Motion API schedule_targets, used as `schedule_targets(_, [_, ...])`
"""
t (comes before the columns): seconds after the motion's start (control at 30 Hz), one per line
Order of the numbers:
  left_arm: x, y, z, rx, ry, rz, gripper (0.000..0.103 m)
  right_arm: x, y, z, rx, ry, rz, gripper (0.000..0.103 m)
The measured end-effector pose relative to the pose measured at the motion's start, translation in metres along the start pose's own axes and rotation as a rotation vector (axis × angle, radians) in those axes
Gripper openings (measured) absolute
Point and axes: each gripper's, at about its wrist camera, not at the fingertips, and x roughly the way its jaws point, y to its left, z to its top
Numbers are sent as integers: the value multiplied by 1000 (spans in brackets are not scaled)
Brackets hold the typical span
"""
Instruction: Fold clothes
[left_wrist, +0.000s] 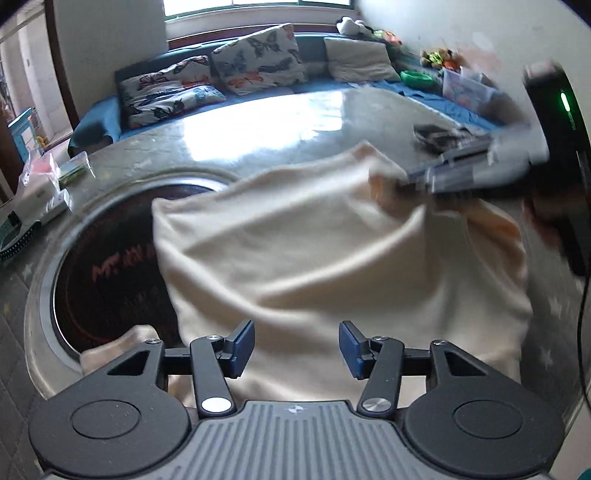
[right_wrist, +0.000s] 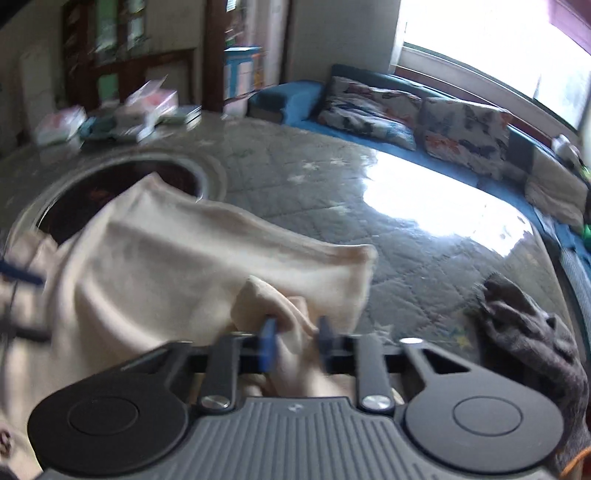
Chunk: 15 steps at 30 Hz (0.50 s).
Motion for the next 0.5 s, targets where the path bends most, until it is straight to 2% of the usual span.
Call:
schedule_targets(0.13, [0,1,-15,7,7,13,54,-17,-22,-1,72,-41,-108,3])
schedule_targets(0.3, [-6,11,-25,-3,-6,30,54,-40,-64,-18,194,-23,-244,3])
schedule_targets(0.37, [-8,14,-27,-6,-11,34,54,-46,-72,-26,232,-9,-219,5])
schedule_targets(0.43, [-10,17,-30,-8,-15,39,54,-49,-71,-31,243,-5,-148,11])
schedule_targets(0.5, [-11,19,-32,-10,-19,43,54,-49,-62,-34,211,-9,-102,31])
